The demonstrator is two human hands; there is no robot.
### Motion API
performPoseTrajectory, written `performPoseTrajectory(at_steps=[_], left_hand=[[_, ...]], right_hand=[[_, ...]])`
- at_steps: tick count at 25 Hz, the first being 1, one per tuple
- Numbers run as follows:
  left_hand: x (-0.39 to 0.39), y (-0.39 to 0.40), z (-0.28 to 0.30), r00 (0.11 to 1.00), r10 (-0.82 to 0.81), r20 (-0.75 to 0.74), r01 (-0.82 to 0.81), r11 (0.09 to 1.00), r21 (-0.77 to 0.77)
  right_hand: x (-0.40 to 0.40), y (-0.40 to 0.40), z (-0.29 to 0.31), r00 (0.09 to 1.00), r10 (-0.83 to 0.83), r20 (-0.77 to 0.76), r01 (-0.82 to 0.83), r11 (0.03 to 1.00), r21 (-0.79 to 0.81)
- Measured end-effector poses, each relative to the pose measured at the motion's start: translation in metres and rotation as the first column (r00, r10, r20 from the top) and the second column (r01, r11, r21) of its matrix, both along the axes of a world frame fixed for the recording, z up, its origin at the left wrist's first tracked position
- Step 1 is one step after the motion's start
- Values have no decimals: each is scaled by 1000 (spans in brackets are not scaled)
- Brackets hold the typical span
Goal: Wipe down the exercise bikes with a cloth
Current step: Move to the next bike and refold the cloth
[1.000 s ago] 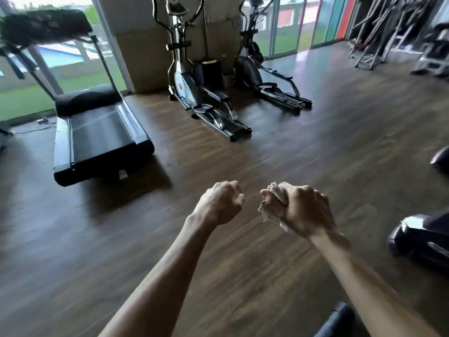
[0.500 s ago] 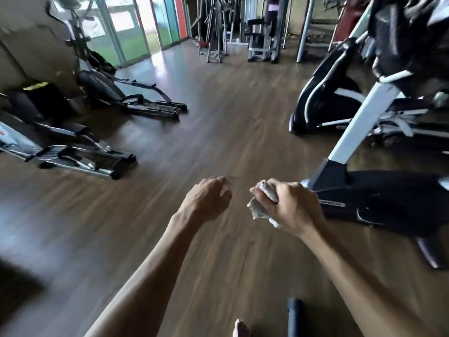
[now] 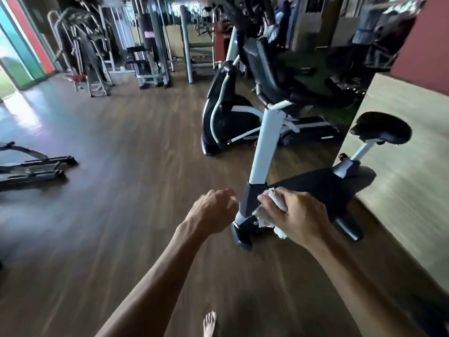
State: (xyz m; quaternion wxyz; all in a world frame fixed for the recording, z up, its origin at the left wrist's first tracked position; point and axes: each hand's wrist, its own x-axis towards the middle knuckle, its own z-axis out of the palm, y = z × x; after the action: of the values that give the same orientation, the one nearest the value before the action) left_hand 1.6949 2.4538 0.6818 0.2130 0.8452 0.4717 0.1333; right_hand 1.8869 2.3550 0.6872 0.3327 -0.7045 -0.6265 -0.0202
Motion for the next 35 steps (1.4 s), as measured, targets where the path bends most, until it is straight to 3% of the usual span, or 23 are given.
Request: performPoseTrajectory(at_steps=[6, 9, 11, 13, 16, 18, 21, 23, 26, 29, 30, 31, 33, 35], left_hand=[[126, 116, 20, 937, -331, 112, 345, 925, -156], [205, 131, 33, 792, -524, 312, 599, 766, -234], [246, 124, 36, 694, -549, 467, 710, 632, -311], [291, 118, 34, 632, -559, 537, 772, 518, -369], [353, 112, 33, 550, -625, 553, 834, 451, -319], [389, 112, 34, 511, -626, 589, 857, 424, -293], [436, 115, 33, 529, -492, 691, 841, 414, -349], [466, 118, 37, 541, -389, 745, 839, 314, -445], [510, 116, 45, 556, -373, 743, 822, 111, -559], [551, 101, 55, 526, -427, 736, 781, -100, -616], [567, 94, 61, 524, -451, 723, 777, -96, -623], [582, 87, 67, 506, -506, 698, 800, -27, -599], [618, 75, 71, 427, -661, 617, 885, 166, -435], [649, 64, 69, 381, -680, 627, 924, 298, -239]], right_hand=[[89, 74, 8, 941, -310, -139, 324, 941, 95], [135, 80, 19, 851, -454, -264, 506, 844, 179], [158, 74, 32, 759, -497, -420, 592, 796, 127], [184, 71, 44, 588, -505, -632, 648, 762, -5], [226, 74, 49, 413, -512, -753, 661, 738, -138], [245, 71, 48, 335, -409, -849, 626, 770, -124], [276, 70, 52, 188, -247, -951, 617, 782, -81], [296, 57, 49, 234, -202, -951, 594, 804, -25], [322, 29, 47, 345, -294, -891, 591, 806, -37], [339, 17, 52, 328, -248, -912, 646, 763, 25], [345, 17, 53, 329, -232, -915, 688, 723, 64], [353, 18, 53, 355, -246, -902, 735, 670, 107], [375, 20, 51, 378, -361, -853, 847, 507, 161], [403, 18, 49, 317, -489, -813, 930, 329, 165]])
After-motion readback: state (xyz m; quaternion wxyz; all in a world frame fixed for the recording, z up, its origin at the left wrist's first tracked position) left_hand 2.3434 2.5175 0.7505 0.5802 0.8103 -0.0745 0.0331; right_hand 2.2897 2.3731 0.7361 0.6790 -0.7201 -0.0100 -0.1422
